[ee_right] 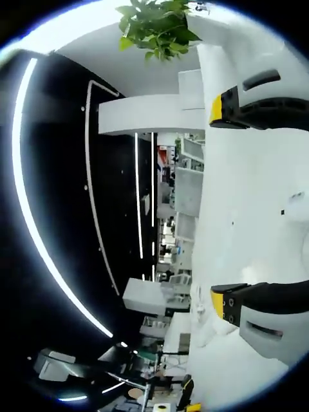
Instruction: Straighten the power strip on the desk, plug the charger into it
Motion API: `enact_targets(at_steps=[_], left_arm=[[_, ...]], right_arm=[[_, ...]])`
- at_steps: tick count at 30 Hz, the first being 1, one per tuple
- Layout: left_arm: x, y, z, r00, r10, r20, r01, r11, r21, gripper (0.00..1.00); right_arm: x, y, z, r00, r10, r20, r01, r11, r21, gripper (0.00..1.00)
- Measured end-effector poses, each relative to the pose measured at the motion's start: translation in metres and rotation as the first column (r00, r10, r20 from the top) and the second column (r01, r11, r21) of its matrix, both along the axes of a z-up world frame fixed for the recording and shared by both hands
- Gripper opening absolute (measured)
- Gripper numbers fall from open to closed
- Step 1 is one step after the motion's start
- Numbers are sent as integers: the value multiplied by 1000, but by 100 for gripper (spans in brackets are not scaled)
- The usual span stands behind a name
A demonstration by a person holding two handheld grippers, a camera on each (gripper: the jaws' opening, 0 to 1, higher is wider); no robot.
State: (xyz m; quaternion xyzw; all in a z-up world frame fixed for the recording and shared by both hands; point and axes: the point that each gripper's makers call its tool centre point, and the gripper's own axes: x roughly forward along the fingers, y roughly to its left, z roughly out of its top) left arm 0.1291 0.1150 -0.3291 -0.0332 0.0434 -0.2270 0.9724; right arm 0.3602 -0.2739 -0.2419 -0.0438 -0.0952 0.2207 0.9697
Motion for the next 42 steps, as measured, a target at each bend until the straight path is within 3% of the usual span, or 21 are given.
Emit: enact_targets(at_steps=[6,11,20,28,32,42], left_arm=[[1,-1,1,1000,-1,1,1,1000,-5,99],[1,-2,0,1000,-3,-2,3,1000,-5,99],[2,-4,-1,1000,-7,-8,7,1000,-6,99],[1,-7,-2,1000,-15,-11,15,1000,-6,99],[1,-8,-1,1000,-16,-11,16,1000,-6,99],[0,-10,-3,1000,-22,-16,22,1000,-8,99]], right_arm=[[2,4,-12,1000,20,-13,-21,999,-43,100],[7,3,-29,998,23,-64,-28,996,-80,98],[14,-4,-47,986,28,-162,-37,998,-51,97],[14,-5,-52,984,25,-178,-35,998,-53,95],[13,-3,-64,969,39,-244,-56,996,-64,87],[12,-4,-87,934,44,-355,-68,996,-55,81]])
